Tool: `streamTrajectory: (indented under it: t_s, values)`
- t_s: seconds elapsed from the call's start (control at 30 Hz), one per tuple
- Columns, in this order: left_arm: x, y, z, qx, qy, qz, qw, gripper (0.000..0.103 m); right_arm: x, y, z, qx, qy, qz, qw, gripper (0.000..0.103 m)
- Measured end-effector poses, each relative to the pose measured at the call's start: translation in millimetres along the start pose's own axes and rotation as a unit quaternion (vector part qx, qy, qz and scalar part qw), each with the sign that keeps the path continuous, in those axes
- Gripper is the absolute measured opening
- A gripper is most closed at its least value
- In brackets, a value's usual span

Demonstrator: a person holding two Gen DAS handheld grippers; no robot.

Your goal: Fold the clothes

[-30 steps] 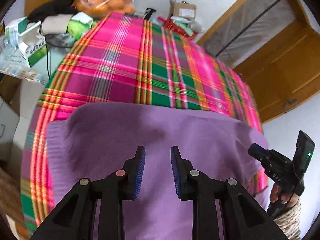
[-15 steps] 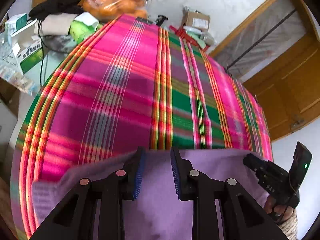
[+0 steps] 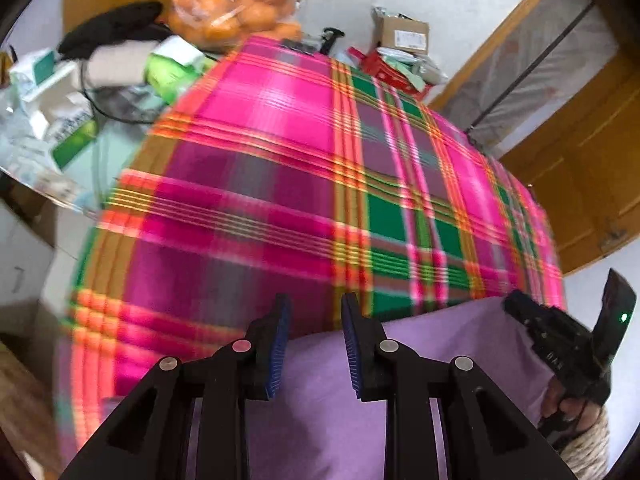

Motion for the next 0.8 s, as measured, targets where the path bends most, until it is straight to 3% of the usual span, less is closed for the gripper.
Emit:
streamTrajectory:
  t_s: [0.13,0.3,0.47,0.6,0.8]
  values:
    - [-35.4,-1.5,-22.0,-0.003,0.013,0.024,0.9996,0.027,-17.2,-5.5,-4.5,0.022,0.008,0.008,1.000,0.023]
    - [-63.6,-10.7,-50.7,-0.026,0.022,0.033,0.9989,0.027,-47.8,-17.9,-45.4,-0.028,0.032,0.025,0.999,0.023]
    - [-68.2,-34.0,-62.0,-0.030,0.029,0.023,0.9989,0.027,-51.6,-36.7,-102.6,-0.074,0.081,-0.004,0.994,0.025]
    - [-62.2,-51.6,-59.4,0.013,0.054,0.013,0.9984,0.027,-36.6,-51.3,-138.7,-0.118,0.087,-0.028,0.989,0.025]
    - [-53.4,-48.0,-67.0,0.023,0.072,0.022,0.9969,0.027,-20.8,-51.7,-156.5,-0.118,0.086,-0.040,0.988,0.027]
Point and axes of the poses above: each gripper's, at about its wrist camera, not at the fingertips, and x roughly the way its jaws point, z to its right, y to its top, the point moved 10 cm from there along x, roughly the way its jaws point, and after that the axes turned 2 degrees about -y, right-handed, at the moved point
